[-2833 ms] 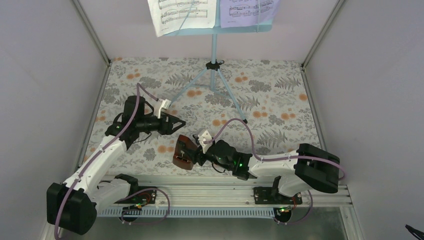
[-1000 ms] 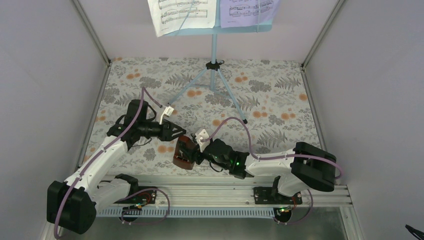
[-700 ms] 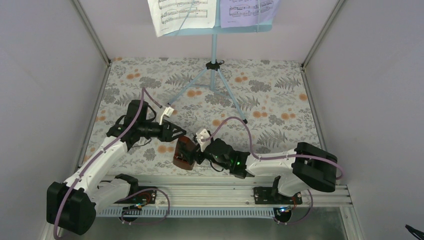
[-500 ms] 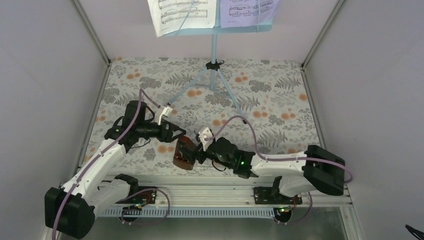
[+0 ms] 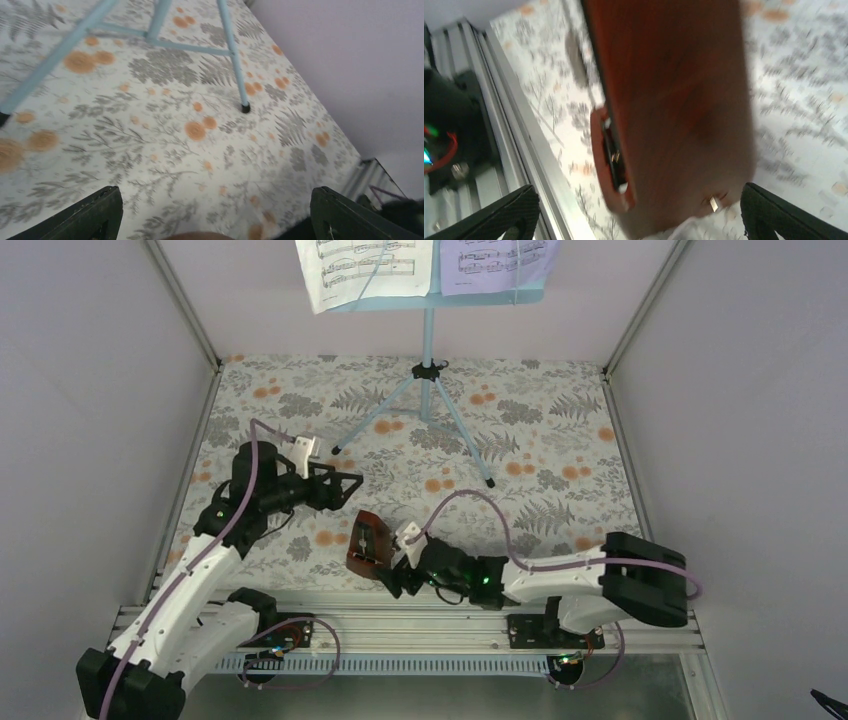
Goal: Pack up the instrument practice props
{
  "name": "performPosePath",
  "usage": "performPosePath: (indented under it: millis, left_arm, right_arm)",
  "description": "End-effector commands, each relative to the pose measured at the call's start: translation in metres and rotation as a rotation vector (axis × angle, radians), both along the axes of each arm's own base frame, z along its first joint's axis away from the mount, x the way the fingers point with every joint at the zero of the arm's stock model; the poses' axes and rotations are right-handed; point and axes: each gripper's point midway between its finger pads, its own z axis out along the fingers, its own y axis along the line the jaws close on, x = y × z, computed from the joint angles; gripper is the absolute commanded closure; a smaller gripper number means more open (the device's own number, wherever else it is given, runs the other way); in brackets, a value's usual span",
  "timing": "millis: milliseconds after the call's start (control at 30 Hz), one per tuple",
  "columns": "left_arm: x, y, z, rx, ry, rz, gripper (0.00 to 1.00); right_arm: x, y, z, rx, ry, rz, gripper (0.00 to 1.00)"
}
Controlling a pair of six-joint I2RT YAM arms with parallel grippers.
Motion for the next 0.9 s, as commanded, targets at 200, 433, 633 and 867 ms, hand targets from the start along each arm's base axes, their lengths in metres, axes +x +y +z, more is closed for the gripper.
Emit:
performPosePath:
  millis: [200, 433, 633, 867]
  left_arm:
    - [0.05, 0.016, 0.059, 0.098, -0.206, 0.145, 0.06]
    - [0.059, 0.022, 0.057, 0.136, -0.226, 0.174, 0.05]
    - [0.061, 0.027, 0.051, 0.162, -0.227, 0.193, 0.05]
    - [0.064, 0.034, 0.055, 0.189, -0.252, 0.23, 0.05]
  right_arm:
    - [-0.004, 0.009, -0.04, -0.141, -0.004, -0.098, 0.03]
    - [0.011, 0.001, -0.05, -0.185, 0.012, -0.216, 0.0]
    - [0.035, -0.019, -0.053, -0.22, 0.006, -0.361, 0.0]
    - [0.079, -0.045, -0.044, -0.215, -0.011, -0.473, 0.0]
